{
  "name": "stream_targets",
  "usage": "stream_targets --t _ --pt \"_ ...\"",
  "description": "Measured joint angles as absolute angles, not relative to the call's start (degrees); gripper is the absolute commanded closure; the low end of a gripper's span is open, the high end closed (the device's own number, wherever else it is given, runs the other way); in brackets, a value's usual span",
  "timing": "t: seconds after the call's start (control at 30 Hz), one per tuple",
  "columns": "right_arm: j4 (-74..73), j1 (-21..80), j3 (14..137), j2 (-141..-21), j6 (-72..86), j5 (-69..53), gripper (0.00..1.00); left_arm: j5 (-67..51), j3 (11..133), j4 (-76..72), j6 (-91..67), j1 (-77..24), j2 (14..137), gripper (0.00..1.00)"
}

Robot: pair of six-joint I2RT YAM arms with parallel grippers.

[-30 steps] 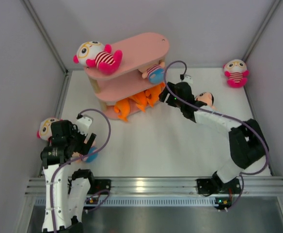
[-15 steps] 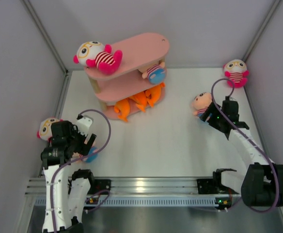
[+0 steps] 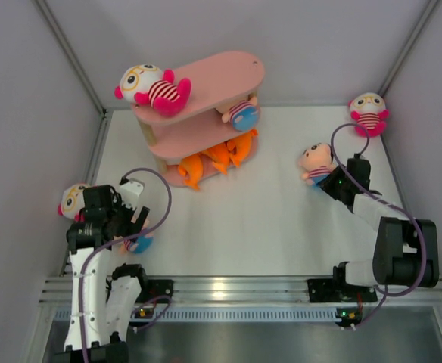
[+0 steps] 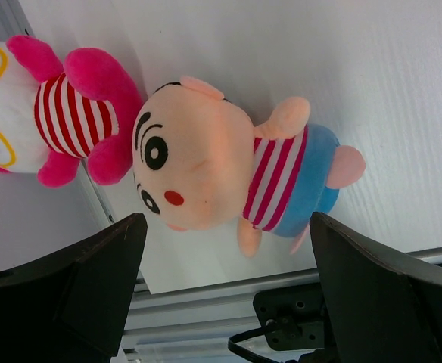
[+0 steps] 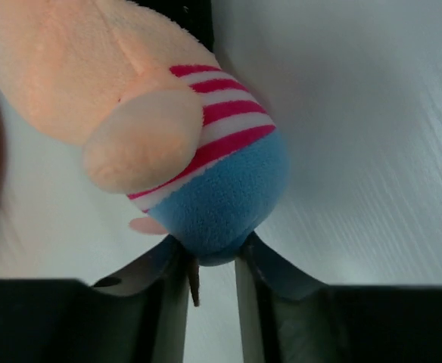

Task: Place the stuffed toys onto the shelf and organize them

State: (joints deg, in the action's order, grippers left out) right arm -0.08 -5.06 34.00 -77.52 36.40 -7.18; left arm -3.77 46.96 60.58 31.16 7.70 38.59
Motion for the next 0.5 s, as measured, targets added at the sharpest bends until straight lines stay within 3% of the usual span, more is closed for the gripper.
stream_targets --t 0.1,0.3,0.5 --pt "3.4 -5.1 34.0 -78.5 36.2 -7.3 0.99 -3.4 47.0 59.9 30.3 7.7 40.3 0.06" --pt "3.1 -5.0 34.4 -77.4 35.0 -10.5 1.0 -3.4 47.0 59.5 29.3 7.7 41.6 0.06" --pt "-10.2 -4.5 39.7 -68.4 31.0 -18.2 1.0 -3.5 47.0 59.5 29.0 7.7 41.6 0.06"
